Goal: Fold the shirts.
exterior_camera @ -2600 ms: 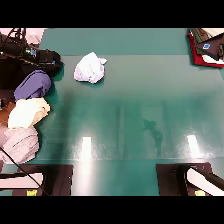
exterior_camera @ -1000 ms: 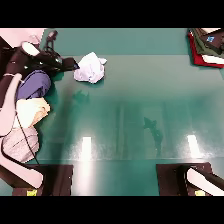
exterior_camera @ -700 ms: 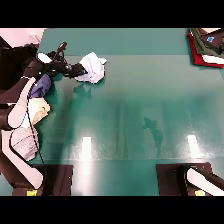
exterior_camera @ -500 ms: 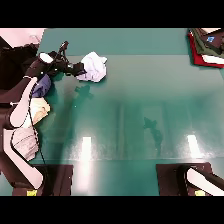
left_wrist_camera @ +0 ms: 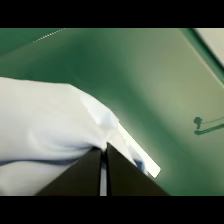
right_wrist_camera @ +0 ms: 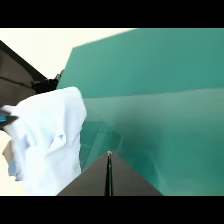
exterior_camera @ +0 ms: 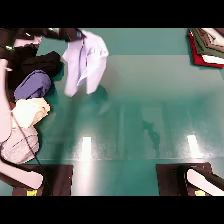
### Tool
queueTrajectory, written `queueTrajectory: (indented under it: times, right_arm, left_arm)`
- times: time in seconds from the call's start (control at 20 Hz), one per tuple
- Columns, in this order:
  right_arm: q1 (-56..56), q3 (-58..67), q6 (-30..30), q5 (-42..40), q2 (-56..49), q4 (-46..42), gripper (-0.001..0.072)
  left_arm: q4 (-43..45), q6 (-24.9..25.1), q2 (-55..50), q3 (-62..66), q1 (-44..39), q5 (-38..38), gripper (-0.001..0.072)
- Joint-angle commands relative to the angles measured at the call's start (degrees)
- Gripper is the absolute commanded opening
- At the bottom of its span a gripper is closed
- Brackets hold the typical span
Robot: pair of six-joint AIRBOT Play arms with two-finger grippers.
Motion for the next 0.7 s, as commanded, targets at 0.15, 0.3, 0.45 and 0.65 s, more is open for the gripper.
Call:
queueTrajectory:
  times: [0.15, 0.3, 0.45, 0.65]
  right_arm:
    - [0.8, 5.4, -0.5, 2.4, 0.1, -0.2, 0.0016]
    - [0.8, 5.4, -0.5, 6.4, 0.1, 0.0, 0.0016]
    - [0.8, 5.4, -0.5, 9.6, 0.2, 0.0, 0.0016]
    - [0.8, 5.4, -0.5, 12.2, 0.3, -0.1, 0.0016]
  left_arm:
    - [-0.3, 3.0, 15.6, -2.9, -6.7, -8.0, 0.0022]
    - [8.2, 3.0, 17.2, -13.7, -10.1, -9.4, 0.0023]
    - [12.5, 2.8, 16.2, -26.2, -11.1, -2.1, 0.0023]
    - [15.4, -5.7, 12.4, -29.6, -5.3, -3.4, 0.0566]
